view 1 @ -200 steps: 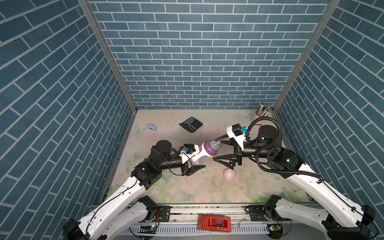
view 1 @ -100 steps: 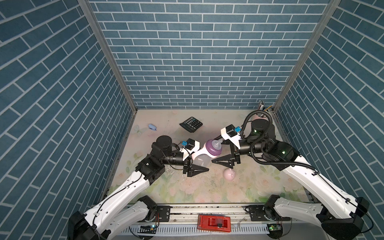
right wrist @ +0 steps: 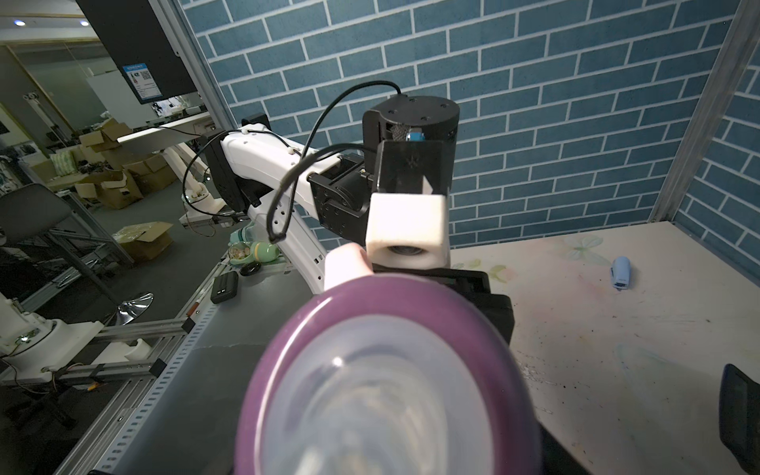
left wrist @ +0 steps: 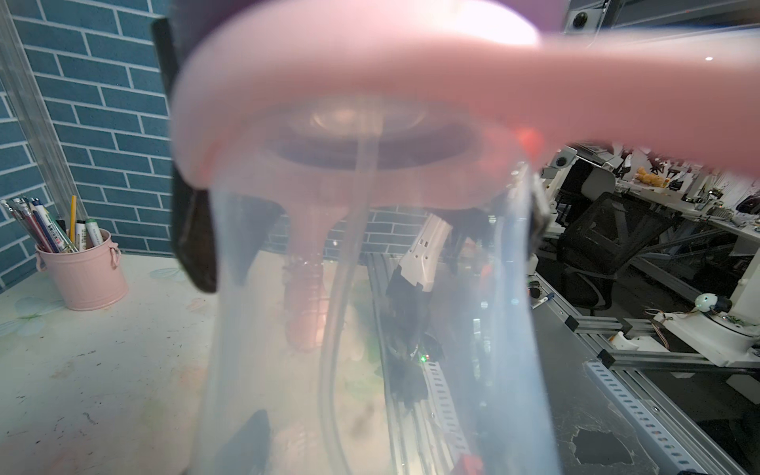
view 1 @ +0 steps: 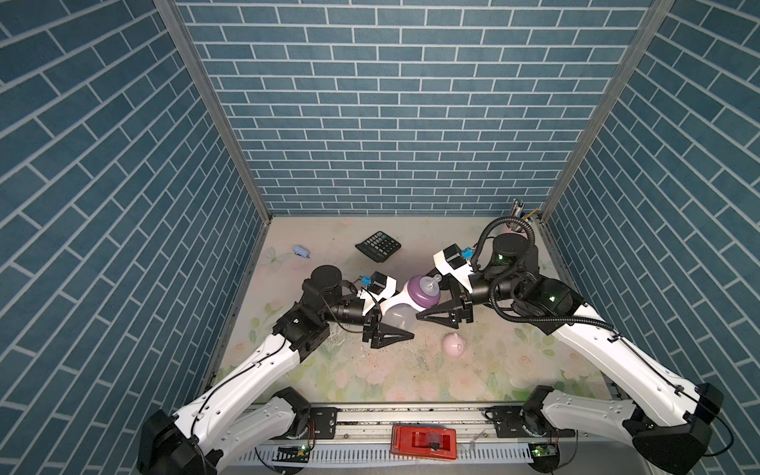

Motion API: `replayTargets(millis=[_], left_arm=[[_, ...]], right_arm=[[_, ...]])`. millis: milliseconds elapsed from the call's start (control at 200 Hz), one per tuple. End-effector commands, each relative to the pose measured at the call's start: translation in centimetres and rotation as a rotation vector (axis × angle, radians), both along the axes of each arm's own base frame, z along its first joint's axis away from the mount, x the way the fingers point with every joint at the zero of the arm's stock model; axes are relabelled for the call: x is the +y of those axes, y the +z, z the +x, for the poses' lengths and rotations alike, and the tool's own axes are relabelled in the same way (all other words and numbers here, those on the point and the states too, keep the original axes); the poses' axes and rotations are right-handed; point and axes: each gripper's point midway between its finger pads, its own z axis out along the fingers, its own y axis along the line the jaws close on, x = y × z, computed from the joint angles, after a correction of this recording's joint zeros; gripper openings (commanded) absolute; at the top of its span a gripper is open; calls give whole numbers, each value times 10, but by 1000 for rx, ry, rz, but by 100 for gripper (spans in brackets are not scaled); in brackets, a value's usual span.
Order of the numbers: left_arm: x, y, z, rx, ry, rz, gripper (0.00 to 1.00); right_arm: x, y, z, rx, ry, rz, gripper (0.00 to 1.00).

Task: Assemble the baby bottles
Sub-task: Place the baby bottle at the center of the board.

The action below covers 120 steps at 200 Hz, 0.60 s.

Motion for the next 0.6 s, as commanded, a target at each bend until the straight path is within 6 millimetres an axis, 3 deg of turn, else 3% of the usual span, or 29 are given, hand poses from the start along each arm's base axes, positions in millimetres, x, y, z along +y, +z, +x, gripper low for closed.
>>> replayTargets(millis=[0,150,235,310,515,555,595], left_arm=[[-1,9,-3,-10,-30,-18,9],[-2,7,-2,-8,-28,-14,12],[-2,5,1,-3,-16,-8,17],[-3,2,6,2,13,1,30],[0,-4,17,7,90,19,54],[1,-6,21,8,122,26,67],[3,-8,26,5,158,33,72]], right_arm=[[7,16,1,-29,28,73,75],[10,16,4,-15,26,78,69],[12,15,5,-1,26,77,57],[13,14,7,5,18,76,47],[10,11,14,-9,-47,65,45],[8,9,16,-18,-69,55,45],[6,7,18,-24,-92,41,45]])
